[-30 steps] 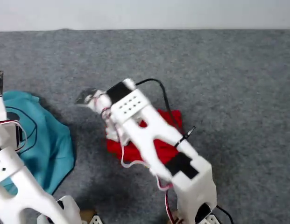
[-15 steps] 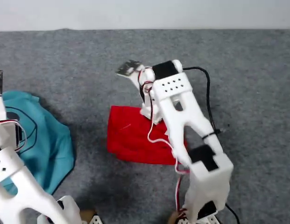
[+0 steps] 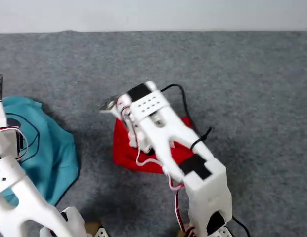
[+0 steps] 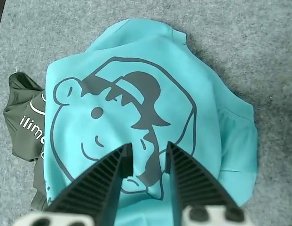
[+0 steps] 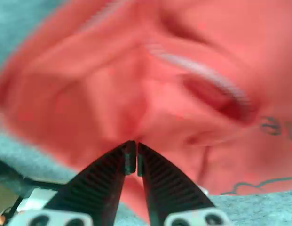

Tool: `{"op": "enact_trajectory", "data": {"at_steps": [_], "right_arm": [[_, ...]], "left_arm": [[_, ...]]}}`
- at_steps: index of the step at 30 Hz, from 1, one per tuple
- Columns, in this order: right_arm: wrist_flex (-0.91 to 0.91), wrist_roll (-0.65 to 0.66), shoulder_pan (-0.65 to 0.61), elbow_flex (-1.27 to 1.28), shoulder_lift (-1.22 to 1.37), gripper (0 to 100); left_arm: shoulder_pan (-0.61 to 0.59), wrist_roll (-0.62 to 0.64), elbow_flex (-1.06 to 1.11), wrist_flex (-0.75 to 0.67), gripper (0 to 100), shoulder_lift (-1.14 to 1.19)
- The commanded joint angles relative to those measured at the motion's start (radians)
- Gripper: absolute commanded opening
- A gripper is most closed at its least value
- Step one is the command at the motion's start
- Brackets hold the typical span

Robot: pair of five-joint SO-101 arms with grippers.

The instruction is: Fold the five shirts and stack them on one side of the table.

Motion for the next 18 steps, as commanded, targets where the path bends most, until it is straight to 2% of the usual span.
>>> {"op": "enact_trajectory", "data": {"at_steps": [1, 5, 11, 18], "right_arm": [[0.041, -0.017, -0.105, 0.126, -0.15, 0.9], [0.038, -0.043, -0.166, 0.227, -0.255, 0.9], [0.012, -0.037, 0.024, 0.135, -0.306, 1.5], [0.012, -0.04, 0.094, -0.095, -0.136, 20.8]], "left_arm": [[-0.003, -0.009, -0.004, -0.026, 12, -0.018], [0.0, -0.009, -0.004, -0.026, 12, -0.017], [0.002, -0.009, -0.004, -0.026, 12, -0.012], [0.002, -0.009, -0.002, -0.026, 12, -0.011]]}}
